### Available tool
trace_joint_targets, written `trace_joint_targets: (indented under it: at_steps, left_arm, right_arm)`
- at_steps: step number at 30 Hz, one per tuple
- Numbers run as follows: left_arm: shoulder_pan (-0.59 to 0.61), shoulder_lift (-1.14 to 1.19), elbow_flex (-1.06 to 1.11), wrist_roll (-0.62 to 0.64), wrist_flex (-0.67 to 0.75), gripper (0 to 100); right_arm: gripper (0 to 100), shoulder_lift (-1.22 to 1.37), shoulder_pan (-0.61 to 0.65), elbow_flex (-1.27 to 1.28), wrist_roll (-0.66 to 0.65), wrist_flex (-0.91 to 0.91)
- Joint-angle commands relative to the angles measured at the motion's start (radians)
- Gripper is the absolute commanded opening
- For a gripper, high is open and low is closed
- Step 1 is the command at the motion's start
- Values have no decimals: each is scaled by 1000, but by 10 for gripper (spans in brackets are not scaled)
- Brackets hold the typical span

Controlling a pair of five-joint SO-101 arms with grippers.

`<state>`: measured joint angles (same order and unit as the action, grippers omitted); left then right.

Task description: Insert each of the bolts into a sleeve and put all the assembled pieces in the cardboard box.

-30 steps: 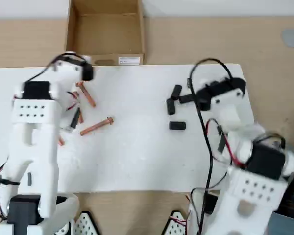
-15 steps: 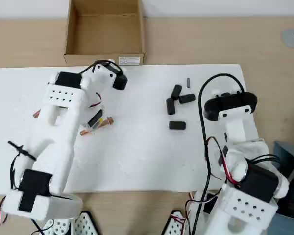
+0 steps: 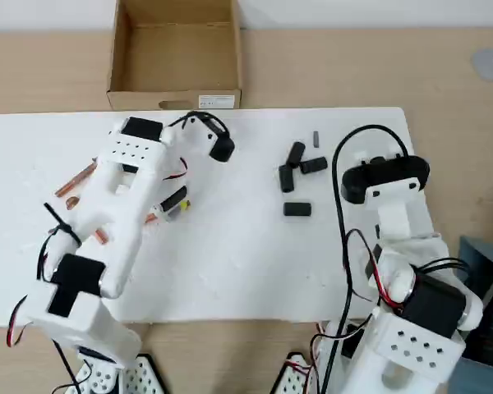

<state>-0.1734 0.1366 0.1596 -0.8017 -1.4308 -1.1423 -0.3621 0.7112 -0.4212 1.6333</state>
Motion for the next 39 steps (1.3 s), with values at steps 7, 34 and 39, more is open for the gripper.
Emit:
trace_joint_targets:
  at_steps: [7, 34, 39]
  left_arm:
    - [-5, 39, -54, -71, 72, 122]
    - [11, 199, -46, -103, 198, 7]
    - [6, 194, -68, -60, 133, 5]
  right_arm:
    - [10, -4, -10, 1, 9, -25]
    - [10, -10, -7, -4, 9, -23]
    - [10, -10, -7, -7, 9, -23]
